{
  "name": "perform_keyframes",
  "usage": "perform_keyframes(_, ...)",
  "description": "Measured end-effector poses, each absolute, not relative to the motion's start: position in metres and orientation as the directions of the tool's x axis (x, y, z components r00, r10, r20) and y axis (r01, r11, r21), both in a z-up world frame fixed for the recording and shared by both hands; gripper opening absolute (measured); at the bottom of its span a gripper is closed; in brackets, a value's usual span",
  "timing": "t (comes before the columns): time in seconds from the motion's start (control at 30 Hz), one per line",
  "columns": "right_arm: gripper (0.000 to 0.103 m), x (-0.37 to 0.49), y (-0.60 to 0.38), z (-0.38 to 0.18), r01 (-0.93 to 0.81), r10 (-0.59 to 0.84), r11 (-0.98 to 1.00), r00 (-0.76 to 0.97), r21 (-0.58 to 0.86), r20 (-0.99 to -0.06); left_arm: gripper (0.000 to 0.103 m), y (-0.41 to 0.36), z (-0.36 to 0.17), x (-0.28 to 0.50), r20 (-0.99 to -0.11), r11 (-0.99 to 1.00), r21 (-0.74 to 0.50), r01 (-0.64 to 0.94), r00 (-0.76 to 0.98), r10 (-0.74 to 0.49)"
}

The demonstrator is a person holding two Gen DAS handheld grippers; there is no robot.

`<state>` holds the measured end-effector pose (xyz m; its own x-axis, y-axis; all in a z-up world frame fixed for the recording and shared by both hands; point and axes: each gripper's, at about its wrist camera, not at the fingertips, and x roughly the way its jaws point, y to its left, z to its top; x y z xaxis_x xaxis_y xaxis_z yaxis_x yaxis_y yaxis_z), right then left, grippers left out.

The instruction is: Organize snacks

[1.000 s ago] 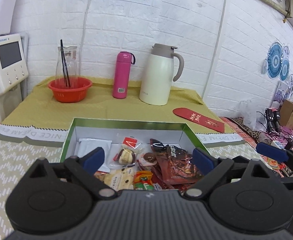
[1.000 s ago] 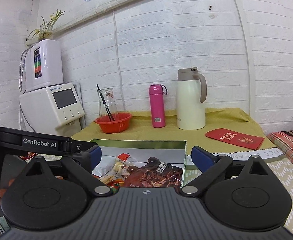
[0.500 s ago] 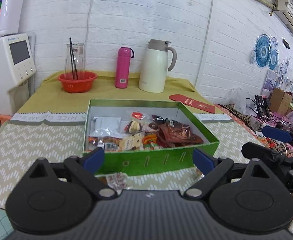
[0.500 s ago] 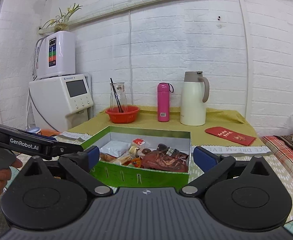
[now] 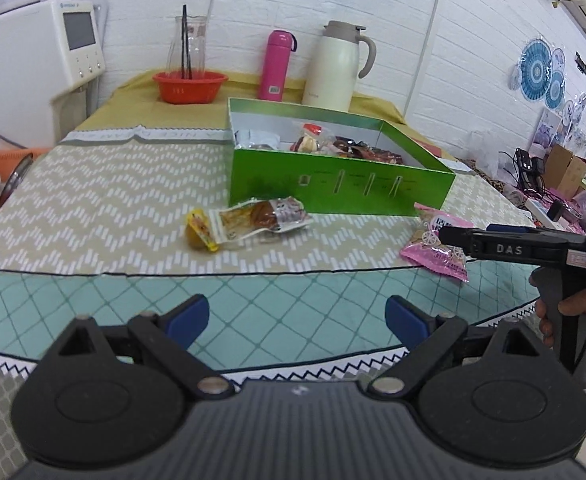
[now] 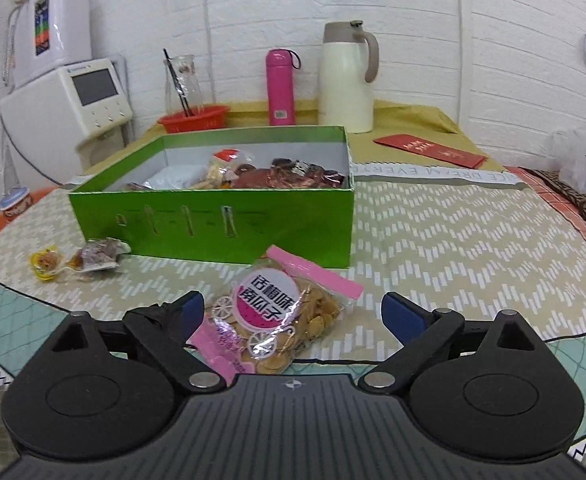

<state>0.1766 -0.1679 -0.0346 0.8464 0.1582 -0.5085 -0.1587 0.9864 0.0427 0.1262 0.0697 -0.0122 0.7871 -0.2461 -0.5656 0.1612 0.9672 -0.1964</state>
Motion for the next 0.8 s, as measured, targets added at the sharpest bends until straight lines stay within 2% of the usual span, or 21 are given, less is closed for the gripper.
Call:
perform_keyframes(0.07,0.103,0.186,-0.164,-0.040,-0.163,0.158,0.986,0.836,0.038,-0.526,0.093,0.072,-0.014,0.127,-0.571,0.967,-0.200,0.156,0.784,-0.244)
perform_keyframes(0.13,0.103,0.190,-0.164,-0.044,-0.221,0.226,0.972,0.818,0.075,-0.528,0.093,0.071,-0.017,0.129,-0.577,0.966,-0.208,0.155,0.778,-0.249)
perform_keyframes(0.2,0.096,0.185,-0.161,-0.043,-0.310,0.309,0.946,0.792,0.089,-0.526,0.093,0.069,-0.020,0.132,-0.582,0.964,-0.212,0.163,0.771,-0.258)
perform_keyframes(0.27,0.084,0.177,-0.154,-0.042,-0.402,0.390,0.910,0.753,0.099,-0.530,0.093,0.066,-0.023,0.136,-0.589,0.963,-0.212,0.164,0.765,-0.260)
perform_keyframes(0.33,0.082,0.166,-0.144,-0.042,-0.501,0.474,0.858,0.689,0.112,-0.548,0.093,0.064,-0.025,0.141,-0.594,0.961,-0.224,0.162,0.759,-0.266)
perform_keyframes(0.47,0.084,0.141,-0.125,-0.044,-0.610,0.538,0.788,0.616,0.085,-0.576,0.094,0.056,-0.028,0.150,-0.599,0.944,-0.275,0.183,0.736,-0.317)
perform_keyframes(0.5,0.089,0.136,-0.125,-0.044,-0.610,0.538,0.788,0.618,0.082,-0.573,0.093,0.053,-0.028,0.152,-0.597,0.940,-0.280,0.194,0.732,-0.329)
perform_keyframes(0.53,0.098,0.130,-0.125,-0.044,-0.608,0.536,0.790,0.622,0.080,-0.570,0.094,0.049,-0.027,0.154,-0.594,0.936,-0.283,0.208,0.729,-0.341)
perform_keyframes(0.57,0.101,0.127,-0.124,-0.043,-0.606,0.532,0.792,0.626,0.073,-0.570,0.094,0.046,-0.026,0.158,-0.589,0.933,-0.283,0.221,0.728,-0.351)
perform_keyframes(0.67,0.101,0.121,-0.124,-0.042,-0.596,0.512,0.802,0.648,0.043,-0.564,0.094,0.036,-0.025,0.171,-0.579,0.926,-0.288,0.244,0.726,-0.372)
perform_keyframes(0.8,0.101,0.125,-0.127,-0.039,-0.577,0.524,0.812,0.656,0.087,-0.543,0.093,0.029,-0.030,0.188,-0.590,0.911,-0.326,0.252,0.699,-0.405)
